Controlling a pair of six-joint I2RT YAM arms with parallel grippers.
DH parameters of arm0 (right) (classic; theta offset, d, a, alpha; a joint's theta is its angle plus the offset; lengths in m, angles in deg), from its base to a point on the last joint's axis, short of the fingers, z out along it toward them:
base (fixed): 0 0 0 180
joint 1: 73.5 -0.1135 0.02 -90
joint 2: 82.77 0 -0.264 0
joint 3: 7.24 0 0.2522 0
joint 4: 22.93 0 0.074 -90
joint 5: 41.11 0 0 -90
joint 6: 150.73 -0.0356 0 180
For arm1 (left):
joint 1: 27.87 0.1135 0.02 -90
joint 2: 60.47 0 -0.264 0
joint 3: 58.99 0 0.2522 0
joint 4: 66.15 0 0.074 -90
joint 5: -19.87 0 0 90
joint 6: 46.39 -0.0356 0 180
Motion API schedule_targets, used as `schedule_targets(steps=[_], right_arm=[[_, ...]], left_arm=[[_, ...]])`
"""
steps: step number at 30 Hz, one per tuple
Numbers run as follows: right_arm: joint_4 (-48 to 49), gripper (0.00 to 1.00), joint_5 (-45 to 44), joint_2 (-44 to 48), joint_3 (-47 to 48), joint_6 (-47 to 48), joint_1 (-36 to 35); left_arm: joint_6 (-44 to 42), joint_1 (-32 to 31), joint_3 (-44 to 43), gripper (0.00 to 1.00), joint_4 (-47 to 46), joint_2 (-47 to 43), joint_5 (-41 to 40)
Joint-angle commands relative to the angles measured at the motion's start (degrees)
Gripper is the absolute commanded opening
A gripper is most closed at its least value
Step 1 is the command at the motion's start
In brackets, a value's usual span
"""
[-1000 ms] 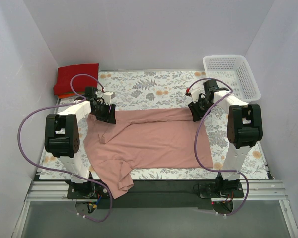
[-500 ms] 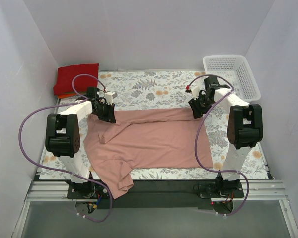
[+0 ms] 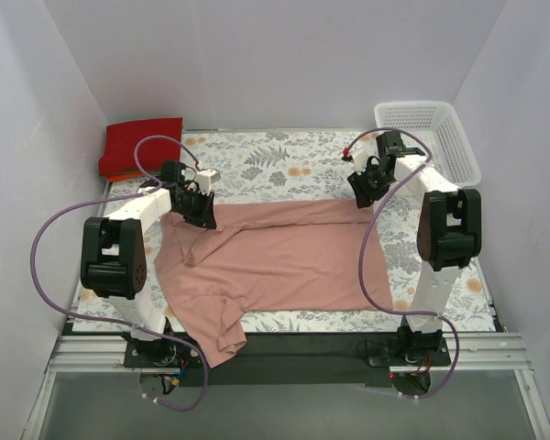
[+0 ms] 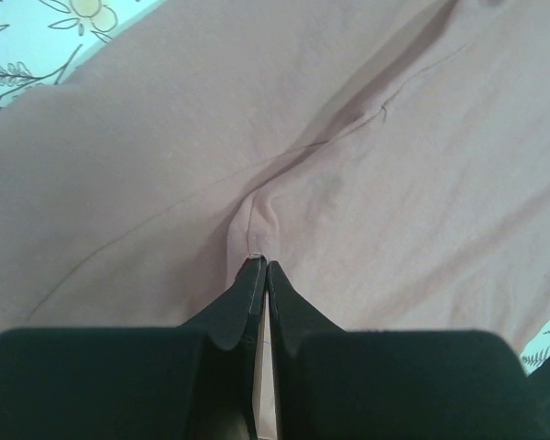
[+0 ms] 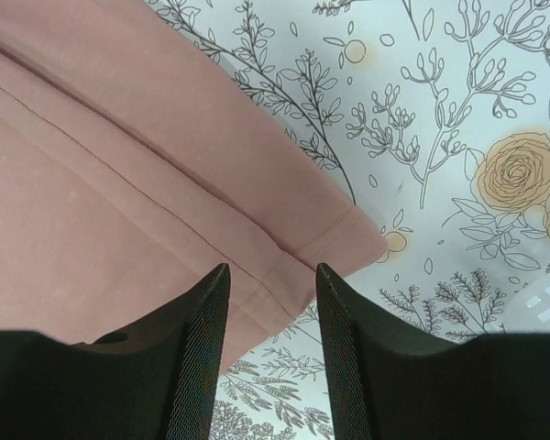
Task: Fold and stack the t-shirts
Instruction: Fold the tshirt
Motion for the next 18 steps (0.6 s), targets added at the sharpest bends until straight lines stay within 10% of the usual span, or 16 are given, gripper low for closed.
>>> schedule_targets(steps=[1, 10, 18], right_arm=[[-1.1, 0.49, -0.5, 0.3, -0.9, 1.3, 0.1], [-1.1, 0.58, -2.0, -2.6, 0.3, 1.1, 0.1], [-1.3, 0.42, -2.1, -3.4, -0.4, 1.3, 0.2]], left_arm=[[-1.1, -1.1, 0.8, 0.00, 1.1, -4.4, 1.5], [-1.2, -2.7, 1.4, 0.00, 1.2, -5.6, 0.1], [-2.1, -4.1, 1.6, 0.00, 1.8, -6.7, -0.9]])
